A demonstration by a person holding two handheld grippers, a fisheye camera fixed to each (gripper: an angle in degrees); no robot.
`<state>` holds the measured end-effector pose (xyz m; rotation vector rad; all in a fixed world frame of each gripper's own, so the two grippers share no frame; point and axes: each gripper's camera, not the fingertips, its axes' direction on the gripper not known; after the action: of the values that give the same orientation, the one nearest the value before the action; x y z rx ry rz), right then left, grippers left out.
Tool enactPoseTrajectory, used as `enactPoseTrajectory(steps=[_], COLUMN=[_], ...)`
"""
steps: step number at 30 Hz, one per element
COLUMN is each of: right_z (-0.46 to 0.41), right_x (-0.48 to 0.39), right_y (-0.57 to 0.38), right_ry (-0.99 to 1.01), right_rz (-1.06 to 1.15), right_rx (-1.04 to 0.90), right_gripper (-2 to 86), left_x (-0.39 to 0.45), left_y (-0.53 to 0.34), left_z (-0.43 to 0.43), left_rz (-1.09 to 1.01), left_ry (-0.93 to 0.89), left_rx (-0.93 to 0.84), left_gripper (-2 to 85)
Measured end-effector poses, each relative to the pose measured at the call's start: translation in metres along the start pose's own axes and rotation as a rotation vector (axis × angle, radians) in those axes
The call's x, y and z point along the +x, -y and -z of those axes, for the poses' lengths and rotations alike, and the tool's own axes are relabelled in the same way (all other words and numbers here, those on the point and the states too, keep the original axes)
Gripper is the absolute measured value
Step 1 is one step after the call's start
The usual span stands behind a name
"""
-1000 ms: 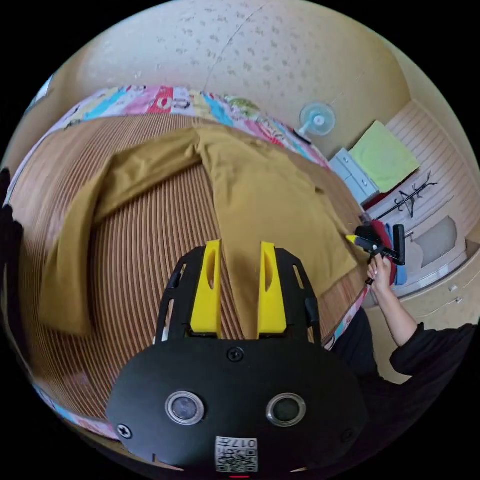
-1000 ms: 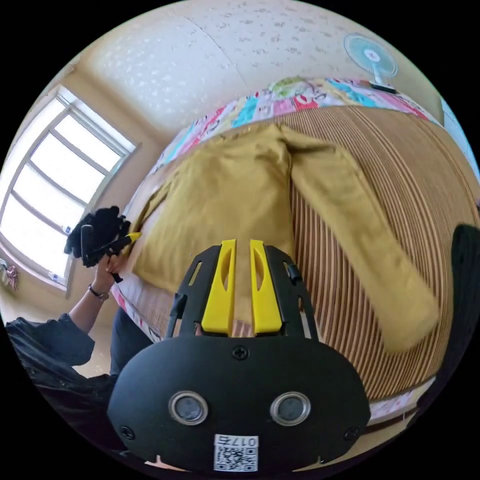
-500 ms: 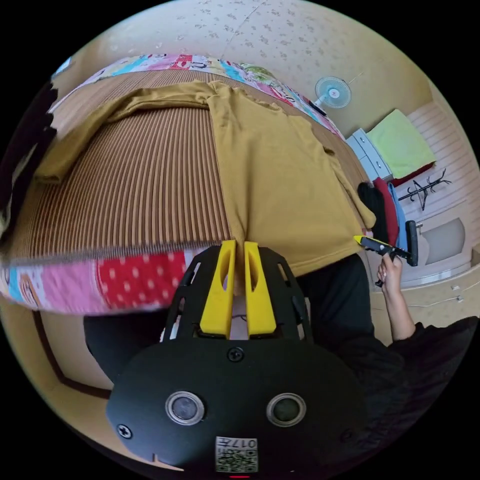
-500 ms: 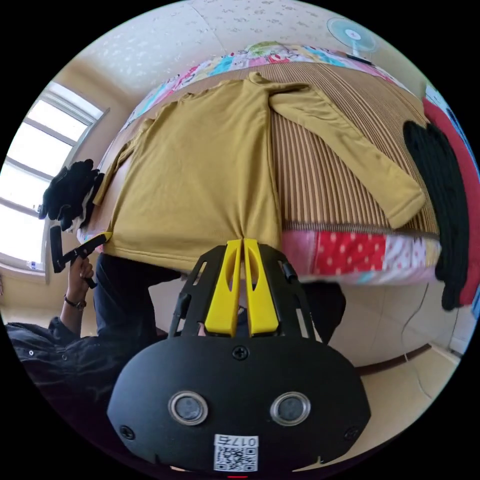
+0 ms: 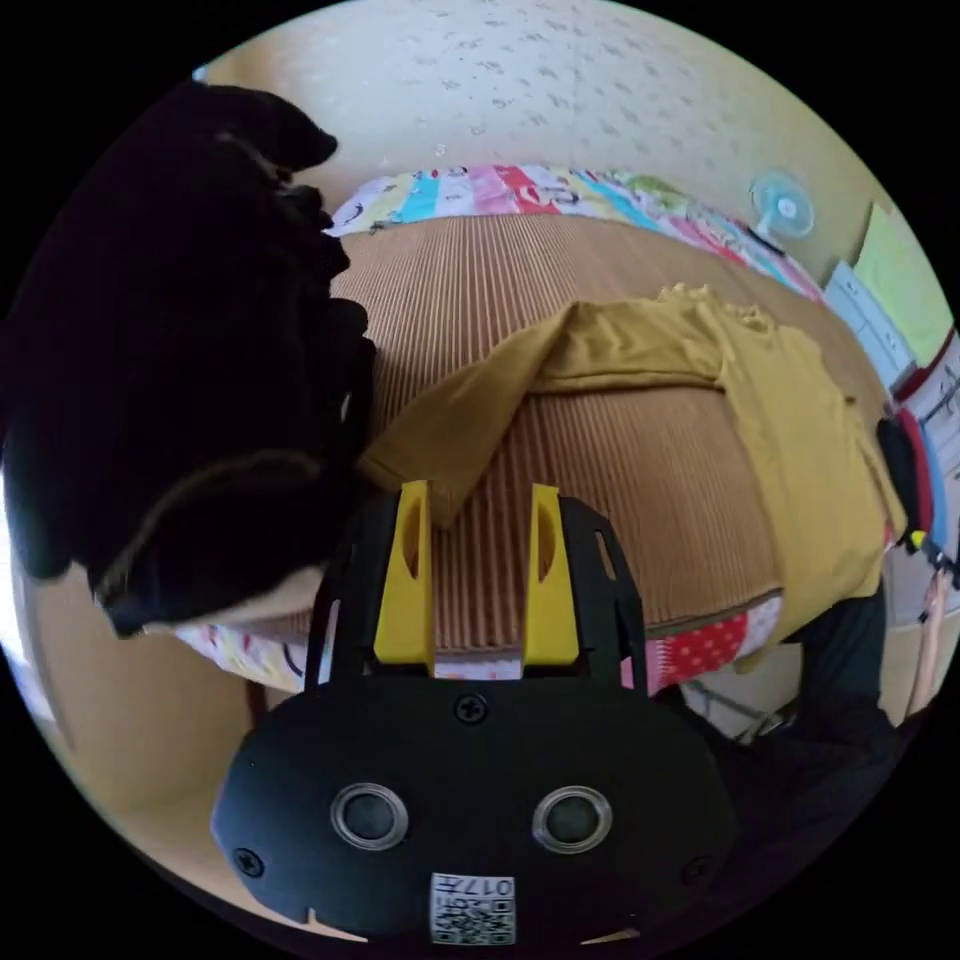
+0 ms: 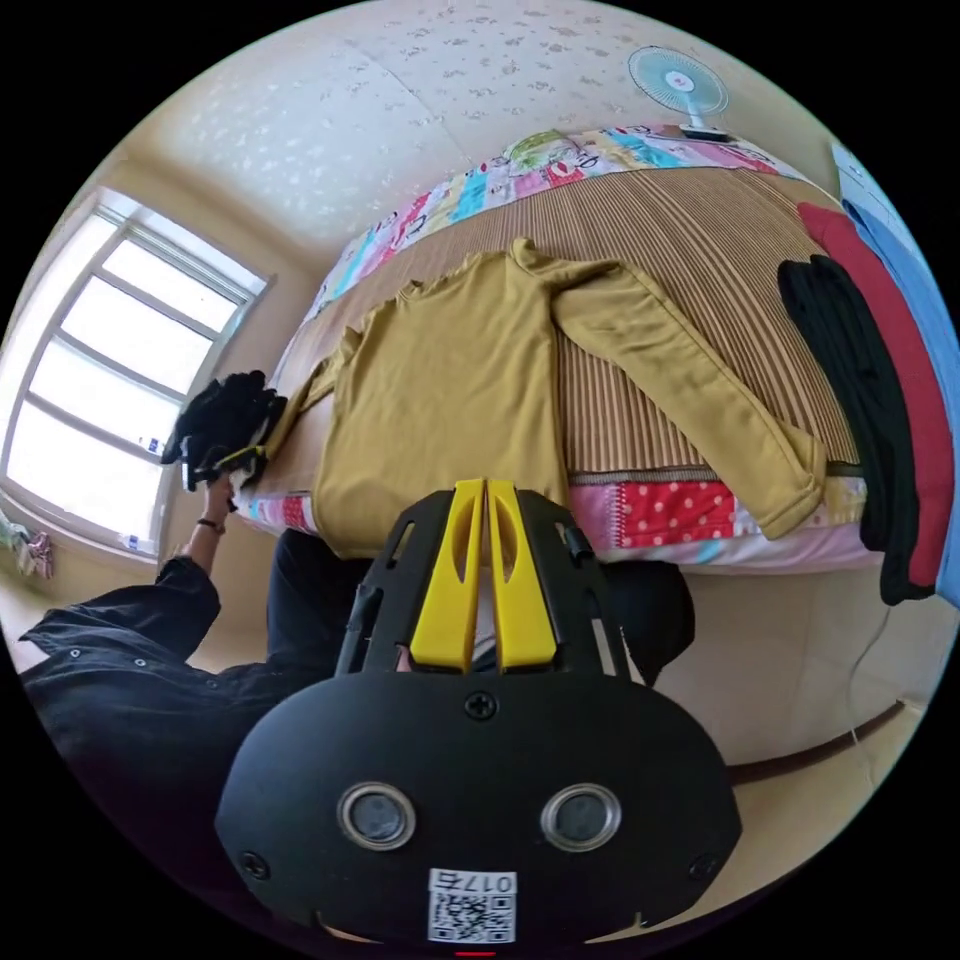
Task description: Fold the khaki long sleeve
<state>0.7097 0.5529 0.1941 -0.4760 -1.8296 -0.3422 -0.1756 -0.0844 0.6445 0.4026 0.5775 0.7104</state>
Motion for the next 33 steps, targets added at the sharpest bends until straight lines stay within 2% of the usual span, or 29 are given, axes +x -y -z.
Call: enactPoseTrajectory(steps=[3,5,7,9,11,13,14,18,20,24,27,29,33], right_z=[0.01,0.013,0.015,0.022,0.03,0.036,0.037,0.035,0.036,0.052,0.072,0.085,0.107], right_x=[0.006,0.015,0.024,0.033,0.04,0.046,0.048,0.044,0.041,0.046,0.056,0.065,0.088], right_y=[-0.004,-0.008,-0.01,-0.011,-0.013,-0.015,-0.016,-0.013,-0.013,-0.016,-0.023,-0.029,-0.044], right_ry=[0.123,0.234,0.303,0.357,0.389,0.418,0.439,0.467,0.496,0.571,0.587,0.575,0.533], right_rz=[-0.036,-0.07,-0.093,-0.102,-0.111,-0.111,-0.095,-0.023,0.001,0.019,0.011,-0.005,-0.057], right_rx=[0.028,0.036,0.02,0.002,0.01,0.012,0.0,-0.054,-0.061,-0.03,0.008,0.031,0.045], right_gripper=[0.4,0.4,0.4,0.4,0.4,0.4,0.4,0.4,0.4,0.4,0.4,0.4,0.4], left_x=[-0.018,-0.036,-0.051,-0.067,-0.095,-0.109,-0.117,-0.111,-0.077,0.019,0.121,0.199,0.276], left_y=[0.022,0.023,0.019,0.017,0.012,0.017,0.023,0.063,0.103,0.181,0.246,0.282,0.292], left_z=[-0.035,-0.054,-0.043,-0.024,0.027,0.072,0.106,0.211,0.257,0.27,0.222,0.156,0.059], left_rz=[-0.119,-0.109,-0.065,-0.032,-0.048,-0.08,-0.082,-0.152,-0.211,-0.326,-0.375,-0.394,-0.467], left_ry=[0.011,-0.041,-0.02,-0.118,-0.607,-0.902,-1.013,-1.126,-1.166,-1.18,-1.177,-1.189,-1.25], left_rx=[-0.123,-0.194,-0.177,-0.212,-0.123,-0.061,-0.002,0.155,0.202,0.168,0.04,-0.059,-0.142], left_gripper=[12.8,9.0,4.4,2.1,0.9,0.7,0.6,0.6,0.8,1.3,2.9,5.8,9.8])
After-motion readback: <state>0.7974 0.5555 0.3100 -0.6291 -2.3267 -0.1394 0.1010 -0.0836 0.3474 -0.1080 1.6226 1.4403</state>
